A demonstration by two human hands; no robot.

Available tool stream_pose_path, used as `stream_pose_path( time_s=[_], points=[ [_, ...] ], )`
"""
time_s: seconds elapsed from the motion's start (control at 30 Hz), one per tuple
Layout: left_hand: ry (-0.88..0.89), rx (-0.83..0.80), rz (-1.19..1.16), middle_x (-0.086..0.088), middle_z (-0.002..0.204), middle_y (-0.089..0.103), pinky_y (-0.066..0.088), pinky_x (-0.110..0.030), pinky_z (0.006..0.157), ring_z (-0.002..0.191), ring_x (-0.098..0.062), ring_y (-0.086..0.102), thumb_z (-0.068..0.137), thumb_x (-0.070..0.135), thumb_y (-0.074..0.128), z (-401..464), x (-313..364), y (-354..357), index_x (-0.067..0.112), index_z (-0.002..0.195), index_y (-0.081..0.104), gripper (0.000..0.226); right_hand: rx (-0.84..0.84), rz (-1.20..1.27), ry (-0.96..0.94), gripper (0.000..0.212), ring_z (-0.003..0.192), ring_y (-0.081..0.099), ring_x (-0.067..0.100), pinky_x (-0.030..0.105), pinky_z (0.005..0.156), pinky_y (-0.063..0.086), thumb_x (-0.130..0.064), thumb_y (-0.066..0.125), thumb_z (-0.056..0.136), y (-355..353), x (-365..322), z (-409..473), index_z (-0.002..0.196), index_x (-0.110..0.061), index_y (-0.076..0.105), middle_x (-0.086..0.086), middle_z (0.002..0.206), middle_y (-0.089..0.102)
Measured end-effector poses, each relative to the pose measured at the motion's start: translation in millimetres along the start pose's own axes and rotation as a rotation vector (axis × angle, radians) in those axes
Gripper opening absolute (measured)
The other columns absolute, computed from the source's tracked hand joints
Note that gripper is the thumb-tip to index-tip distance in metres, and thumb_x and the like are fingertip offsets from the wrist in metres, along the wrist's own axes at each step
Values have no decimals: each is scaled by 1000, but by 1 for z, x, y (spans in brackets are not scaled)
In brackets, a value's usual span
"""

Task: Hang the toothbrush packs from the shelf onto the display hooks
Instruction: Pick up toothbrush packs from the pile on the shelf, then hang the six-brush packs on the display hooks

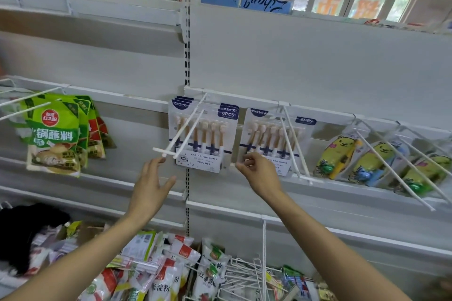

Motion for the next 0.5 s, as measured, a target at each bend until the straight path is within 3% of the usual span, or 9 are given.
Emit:
stream_pose_path(
  time_s=[0.1, 0.2, 0.3, 0.5],
  points=[
    [235, -97, 116, 2, 140, 49, 44, -37, 98, 125, -19, 50, 93, 34, 65, -16, 19, 5, 25, 140, 46, 52, -41, -125, -82, 40, 110, 62, 15, 32, 99, 50, -31, 64, 95, -17, 18, -28, 131, -14, 59, 1, 118, 68],
    [382, -215, 207, 8, 142, 49, 45, -36, 102, 130, -14, 46, 92, 52, 53, -25, 42, 21, 31, 141, 47, 54, -17, -252, -157, 39, 116, 61, 15, 32, 99, 49, -30, 62, 97, -40, 36, -54, 133, -17, 59, -1, 126, 67],
    [519, -271, 275, 11, 143, 49, 48, -38, 102, 132, -13, 45, 92, 46, 60, -33, 71, 38, 35, 142, 46, 53, -22, -419, -230, 43, 124, 57, 18, 36, 100, 48, -32, 60, 97, -63, 54, -80, 138, -20, 54, -2, 136, 61],
    [776, -364, 349, 12, 146, 46, 44, -40, 107, 135, -11, 42, 93, 60, 42, -59, 142, 83, 35, 145, 41, 57, 9, -608, -320, 47, 125, 56, 25, 38, 99, 48, -33, 63, 94, -116, 90, -131, 139, -19, 54, 2, 136, 61]
  ],
)
Point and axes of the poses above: each hand's wrist, its own z-axis towards the middle knuckle, its own y-axis out of the palm, x = y × z, the point moved 5 cm from there along z, towards the middle knuckle
